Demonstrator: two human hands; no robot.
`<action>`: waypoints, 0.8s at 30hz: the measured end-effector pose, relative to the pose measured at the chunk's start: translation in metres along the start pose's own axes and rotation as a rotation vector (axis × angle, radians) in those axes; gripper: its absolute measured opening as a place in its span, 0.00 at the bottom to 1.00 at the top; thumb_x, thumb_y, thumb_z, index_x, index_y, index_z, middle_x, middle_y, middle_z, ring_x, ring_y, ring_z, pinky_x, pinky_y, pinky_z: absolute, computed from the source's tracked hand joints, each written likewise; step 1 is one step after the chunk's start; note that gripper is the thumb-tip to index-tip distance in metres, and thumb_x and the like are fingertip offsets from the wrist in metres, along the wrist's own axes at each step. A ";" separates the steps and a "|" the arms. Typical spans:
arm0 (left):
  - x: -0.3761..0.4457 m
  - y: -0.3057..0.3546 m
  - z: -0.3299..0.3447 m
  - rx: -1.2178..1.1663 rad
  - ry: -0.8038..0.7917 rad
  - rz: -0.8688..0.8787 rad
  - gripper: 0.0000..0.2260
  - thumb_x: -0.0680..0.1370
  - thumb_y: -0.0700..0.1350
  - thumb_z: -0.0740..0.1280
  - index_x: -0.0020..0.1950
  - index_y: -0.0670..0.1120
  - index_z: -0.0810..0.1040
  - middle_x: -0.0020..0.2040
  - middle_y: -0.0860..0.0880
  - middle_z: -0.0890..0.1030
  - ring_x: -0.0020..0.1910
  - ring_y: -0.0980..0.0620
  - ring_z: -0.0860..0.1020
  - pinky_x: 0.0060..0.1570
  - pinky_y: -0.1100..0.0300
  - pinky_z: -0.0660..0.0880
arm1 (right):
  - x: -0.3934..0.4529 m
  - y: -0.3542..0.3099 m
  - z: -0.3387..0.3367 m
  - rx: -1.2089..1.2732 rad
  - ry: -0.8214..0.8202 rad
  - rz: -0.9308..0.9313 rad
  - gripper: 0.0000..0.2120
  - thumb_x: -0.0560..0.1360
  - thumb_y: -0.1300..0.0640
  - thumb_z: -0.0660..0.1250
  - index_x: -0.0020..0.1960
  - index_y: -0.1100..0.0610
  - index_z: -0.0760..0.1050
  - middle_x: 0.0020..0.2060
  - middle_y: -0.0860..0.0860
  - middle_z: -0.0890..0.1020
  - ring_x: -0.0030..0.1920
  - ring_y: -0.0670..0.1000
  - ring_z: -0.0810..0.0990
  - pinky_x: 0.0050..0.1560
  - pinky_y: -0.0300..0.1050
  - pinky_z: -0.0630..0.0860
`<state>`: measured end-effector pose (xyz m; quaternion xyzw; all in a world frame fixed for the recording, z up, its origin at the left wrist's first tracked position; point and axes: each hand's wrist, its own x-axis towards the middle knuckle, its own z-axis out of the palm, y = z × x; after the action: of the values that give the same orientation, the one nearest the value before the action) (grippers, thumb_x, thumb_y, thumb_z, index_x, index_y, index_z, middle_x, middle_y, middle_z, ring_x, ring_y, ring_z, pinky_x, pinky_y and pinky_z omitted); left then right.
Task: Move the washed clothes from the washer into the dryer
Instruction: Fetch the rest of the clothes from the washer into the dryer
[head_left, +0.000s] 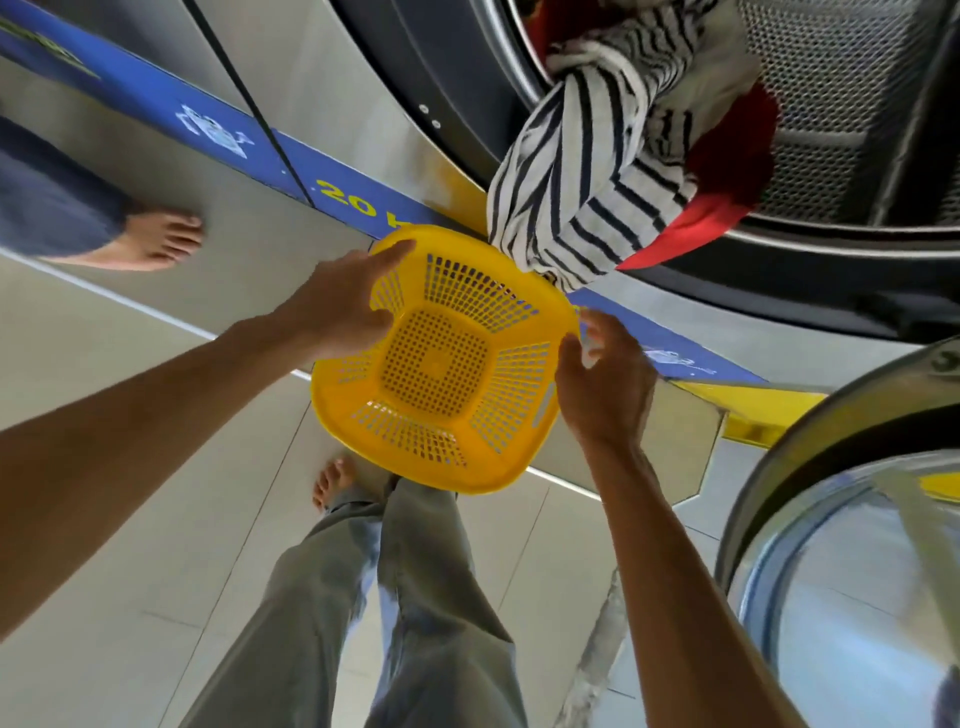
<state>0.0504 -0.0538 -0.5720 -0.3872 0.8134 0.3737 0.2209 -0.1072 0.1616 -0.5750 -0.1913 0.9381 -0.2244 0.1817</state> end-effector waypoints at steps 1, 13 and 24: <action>-0.002 0.017 -0.010 -0.037 0.043 0.056 0.35 0.75 0.45 0.64 0.80 0.60 0.53 0.74 0.40 0.69 0.63 0.40 0.75 0.60 0.55 0.71 | 0.005 -0.018 -0.011 0.034 0.115 -0.081 0.19 0.75 0.50 0.64 0.64 0.53 0.78 0.54 0.56 0.84 0.55 0.59 0.81 0.55 0.53 0.76; -0.009 0.123 -0.053 -0.590 0.161 0.284 0.33 0.74 0.41 0.62 0.74 0.66 0.64 0.70 0.56 0.76 0.68 0.58 0.74 0.66 0.54 0.74 | 0.127 -0.085 -0.053 -0.162 -0.187 -0.172 0.39 0.66 0.33 0.68 0.74 0.39 0.63 0.64 0.50 0.81 0.65 0.58 0.77 0.64 0.61 0.72; -0.046 0.166 -0.051 -1.106 -0.060 0.027 0.27 0.74 0.66 0.65 0.72 0.68 0.66 0.64 0.56 0.78 0.57 0.48 0.81 0.49 0.42 0.82 | 0.083 -0.089 -0.138 1.051 -0.096 0.211 0.21 0.66 0.58 0.75 0.59 0.60 0.83 0.53 0.55 0.87 0.56 0.56 0.85 0.61 0.61 0.79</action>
<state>-0.0575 -0.0019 -0.4375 -0.4241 0.4943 0.7588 0.0029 -0.2131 0.1002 -0.4373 0.0106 0.7041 -0.6352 0.3173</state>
